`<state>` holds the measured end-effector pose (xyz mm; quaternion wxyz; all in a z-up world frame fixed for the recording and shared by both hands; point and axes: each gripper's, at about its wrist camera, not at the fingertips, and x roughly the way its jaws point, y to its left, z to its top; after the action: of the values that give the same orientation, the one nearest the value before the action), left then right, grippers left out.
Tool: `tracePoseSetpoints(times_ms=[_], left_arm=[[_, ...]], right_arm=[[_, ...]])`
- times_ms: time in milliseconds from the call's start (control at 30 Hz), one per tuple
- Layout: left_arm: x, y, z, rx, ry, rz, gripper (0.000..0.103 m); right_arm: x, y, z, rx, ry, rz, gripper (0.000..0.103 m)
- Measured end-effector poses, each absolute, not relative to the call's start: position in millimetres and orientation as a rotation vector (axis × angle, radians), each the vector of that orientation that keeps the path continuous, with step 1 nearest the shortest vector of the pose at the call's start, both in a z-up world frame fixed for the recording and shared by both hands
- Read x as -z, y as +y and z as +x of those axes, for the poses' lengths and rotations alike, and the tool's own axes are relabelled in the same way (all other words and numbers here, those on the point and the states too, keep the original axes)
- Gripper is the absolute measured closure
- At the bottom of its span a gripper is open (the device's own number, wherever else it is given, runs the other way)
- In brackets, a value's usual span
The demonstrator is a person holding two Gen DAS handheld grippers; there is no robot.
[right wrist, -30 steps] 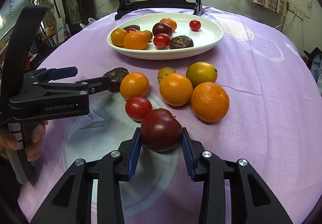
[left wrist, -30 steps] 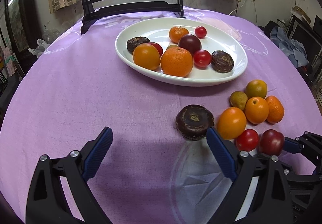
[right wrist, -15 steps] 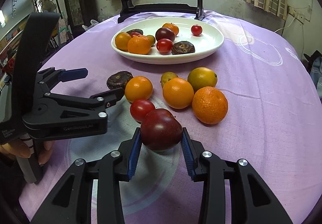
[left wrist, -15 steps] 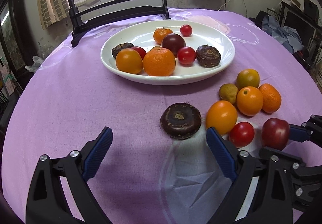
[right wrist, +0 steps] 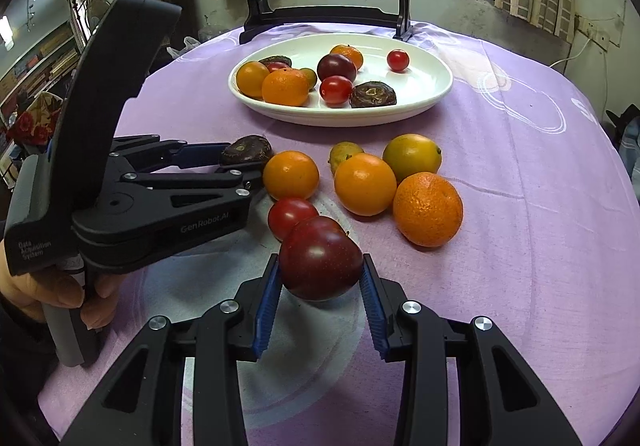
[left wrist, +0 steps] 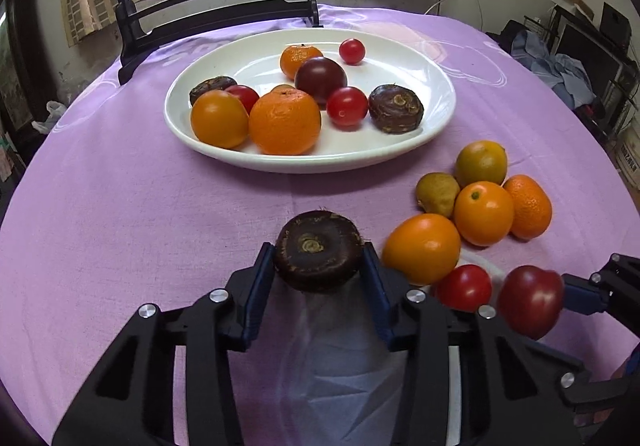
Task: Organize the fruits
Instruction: 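Lower the dark-red tomato and dried fruit onto the plate and open both tools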
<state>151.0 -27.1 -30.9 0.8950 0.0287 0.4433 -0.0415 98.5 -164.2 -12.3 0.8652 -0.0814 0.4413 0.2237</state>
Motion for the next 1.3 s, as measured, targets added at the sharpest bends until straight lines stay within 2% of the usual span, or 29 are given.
tracePoseSetpoints(times_ms=[233,533,833,1100,1300], left_arm=[[25.7,-15.1,146.8,0.089,0.938,-0.002,0.060],[-3.8,-2.8,132.0,0.084,0.845,-0.043,0.060],[-16.9,13.2,135.6,0.085,0.865,-0.135,0.060],[-45.0,16.6,174.9,0.013,0.813,-0.063,0.060],[-34.2,24.0,217.7,0.008,0.864,-0.124,0.060]], right_arm=[[9.8,-165.7,98.0,-0.473,0.913,-0.166,0.063],[-16.8,-173.7,99.4,-0.453,0.817,-0.094,0.063],[-39.3,-164.0,136.2,-0.419,0.787,-0.114,0.063],[-33.5,-146.7,176.7,-0.391,0.804,-0.137,0.063],[-18.8,-130.1,199.6,-0.395,0.841,-0.164,0.063]])
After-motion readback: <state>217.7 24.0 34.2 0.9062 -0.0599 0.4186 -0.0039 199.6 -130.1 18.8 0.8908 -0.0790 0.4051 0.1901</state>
